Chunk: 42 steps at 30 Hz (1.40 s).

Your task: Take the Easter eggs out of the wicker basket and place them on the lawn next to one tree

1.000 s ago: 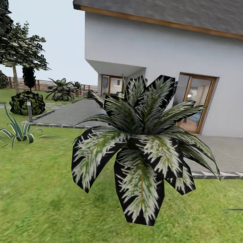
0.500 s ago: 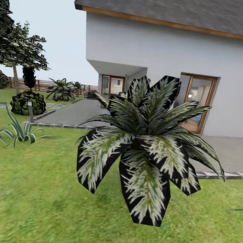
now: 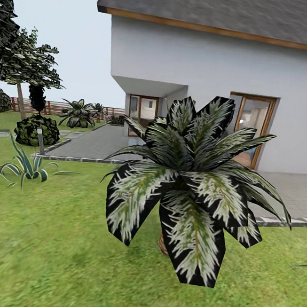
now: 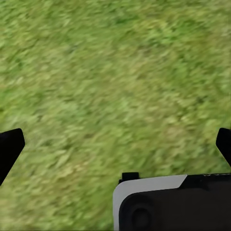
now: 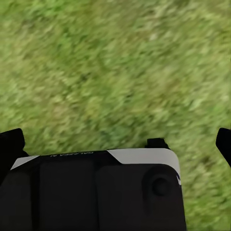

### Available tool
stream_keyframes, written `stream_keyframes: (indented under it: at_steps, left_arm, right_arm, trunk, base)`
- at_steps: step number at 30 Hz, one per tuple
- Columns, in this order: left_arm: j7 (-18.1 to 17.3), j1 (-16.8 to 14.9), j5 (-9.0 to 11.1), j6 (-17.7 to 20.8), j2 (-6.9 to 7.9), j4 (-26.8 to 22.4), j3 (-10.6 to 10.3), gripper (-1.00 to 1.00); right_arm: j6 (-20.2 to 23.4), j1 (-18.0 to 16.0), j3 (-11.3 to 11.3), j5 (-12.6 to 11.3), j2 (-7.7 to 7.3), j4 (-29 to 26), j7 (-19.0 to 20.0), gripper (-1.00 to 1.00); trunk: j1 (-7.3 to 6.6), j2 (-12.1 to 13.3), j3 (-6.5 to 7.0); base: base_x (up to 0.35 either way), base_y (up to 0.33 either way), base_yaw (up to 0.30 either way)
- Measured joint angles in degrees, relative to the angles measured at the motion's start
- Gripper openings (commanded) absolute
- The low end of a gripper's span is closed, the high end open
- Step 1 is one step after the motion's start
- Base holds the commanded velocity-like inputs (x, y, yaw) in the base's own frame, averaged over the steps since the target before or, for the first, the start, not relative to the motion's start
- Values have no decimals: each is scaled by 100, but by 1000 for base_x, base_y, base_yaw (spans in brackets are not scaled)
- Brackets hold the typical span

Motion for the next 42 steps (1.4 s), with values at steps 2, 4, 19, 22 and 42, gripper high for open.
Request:
stream_keyframes:
  at_steps: [2,4,19,22,42]
  left_arm:
    - [0,0,-1,0,0,0,1,100]
    - [0,0,-3,0,0,0,2,100]
    - [0,0,-4,-1,0,0,-1,100]
    - [0,0,-4,-1,0,0,0,100]
    - [0,0,4,1,0,0,2,100]
  right_arm:
    - [0,0,-1,-1,0,0,0,100]
    - [0,0,-2,0,0,0,0,100]
    - [-1,0,-2,0,0,1,0,100]
    - [-1,0,-3,-1,0,0,0,100]
    - [1,0,-12,0,0,-1,0,100]
  trunk:
    - [0,0,0]
    - [0,1,0]
    - [0,0,0]
    - [0,0,0]
    - [0,0,0]
  base:
    - [0,242,0]
    - [0,264,0]
    - [0,282,0]
    - [0,282,0]
    - [0,112,0]
